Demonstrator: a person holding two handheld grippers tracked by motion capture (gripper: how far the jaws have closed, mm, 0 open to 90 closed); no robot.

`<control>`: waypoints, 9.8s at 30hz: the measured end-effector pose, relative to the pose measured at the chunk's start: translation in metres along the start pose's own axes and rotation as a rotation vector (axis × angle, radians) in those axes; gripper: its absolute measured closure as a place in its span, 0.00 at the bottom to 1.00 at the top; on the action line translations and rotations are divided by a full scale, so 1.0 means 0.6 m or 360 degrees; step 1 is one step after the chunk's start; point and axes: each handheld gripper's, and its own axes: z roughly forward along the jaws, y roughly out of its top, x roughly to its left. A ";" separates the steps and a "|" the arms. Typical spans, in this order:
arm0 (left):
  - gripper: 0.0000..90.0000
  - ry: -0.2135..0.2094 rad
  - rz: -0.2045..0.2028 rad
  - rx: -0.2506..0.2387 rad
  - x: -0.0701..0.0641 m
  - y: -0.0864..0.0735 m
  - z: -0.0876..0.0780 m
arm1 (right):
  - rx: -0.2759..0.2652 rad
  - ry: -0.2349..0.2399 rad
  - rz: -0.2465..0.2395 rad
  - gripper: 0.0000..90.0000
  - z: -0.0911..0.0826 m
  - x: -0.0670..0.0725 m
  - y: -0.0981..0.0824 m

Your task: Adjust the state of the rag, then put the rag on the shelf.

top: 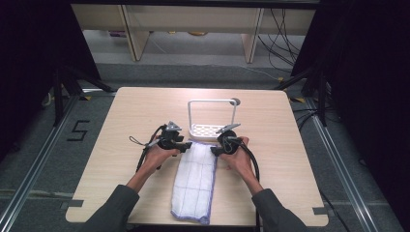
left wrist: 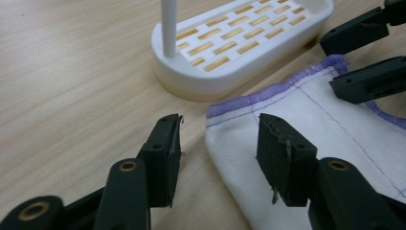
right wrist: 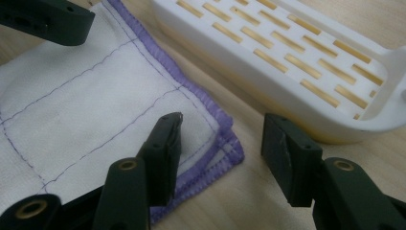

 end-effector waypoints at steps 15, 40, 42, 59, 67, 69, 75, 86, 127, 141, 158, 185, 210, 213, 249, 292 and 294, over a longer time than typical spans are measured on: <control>0.89 -0.0021 0.0088 0.0022 -0.007 -0.006 0.010 | -0.0036 0.0024 0.0052 0.75 0.000 0.012 -0.010; 0.96 -0.0056 0.0093 -0.0207 -0.008 -0.003 -0.074 | -0.0241 0.0190 -0.0083 0.94 -0.045 0.027 0.013; 0.96 -0.0069 0.0107 -0.0215 -0.009 -0.003 -0.081 | -0.0282 0.0193 -0.0103 0.94 -0.047 0.031 0.015; 0.96 -0.0127 0.0081 -0.0310 -0.020 0.015 -0.136 | -0.0390 0.0217 -0.0138 0.94 -0.092 0.045 0.022; 0.96 -0.0191 0.0123 -0.0420 -0.059 0.043 -0.178 | -0.0469 0.0226 -0.0219 0.94 -0.160 0.050 0.020; 0.96 -0.0205 0.0148 -0.0438 -0.069 0.049 -0.188 | -0.0479 0.0225 -0.0196 0.94 -0.166 0.053 0.018; 0.96 -0.0217 0.0166 -0.0464 -0.081 0.058 -0.202 | -0.0504 0.0245 -0.0215 0.94 -0.189 0.056 0.017; 0.96 -0.0242 0.0173 -0.0490 -0.091 0.078 -0.218 | -0.0553 0.0241 -0.0221 0.94 -0.220 0.054 0.028; 0.96 -0.0042 0.0252 -0.0515 -0.053 0.345 -0.262 | -0.0729 0.0019 -0.0225 0.94 -0.369 -0.043 0.228; 0.96 -0.0016 0.0217 -0.0639 -0.028 0.402 -0.271 | -0.0833 0.0007 -0.0168 0.94 -0.373 -0.069 0.283; 0.96 0.0001 -0.0026 -0.0613 0.047 0.402 -0.155 | -0.0814 0.0011 0.0031 0.94 -0.274 -0.133 0.312; 0.96 0.0044 -0.0087 -0.0427 0.080 0.331 -0.054 | -0.0481 -0.0028 0.0087 0.93 -0.138 -0.173 0.294; 0.66 0.0033 -0.0225 -0.0301 0.108 0.266 -0.040 | -0.0294 -0.0008 0.0195 0.73 -0.101 -0.181 0.259; 0.58 0.0059 -0.0241 -0.0303 0.117 0.258 -0.055 | -0.0330 -0.0028 0.0171 0.70 -0.117 -0.186 0.258; 0.36 0.0042 -0.0222 -0.0347 0.065 0.138 -0.181 | -0.0565 0.0001 0.0109 0.54 -0.244 -0.135 0.172; 0.29 -0.0117 -0.0075 -0.0382 -0.020 0.077 -0.232 | -0.0590 0.0108 0.0131 0.38 -0.273 -0.080 0.091; 0.29 -0.0122 -0.0081 -0.0378 -0.025 0.073 -0.233 | -0.0595 0.0111 0.0134 0.37 -0.273 -0.077 0.086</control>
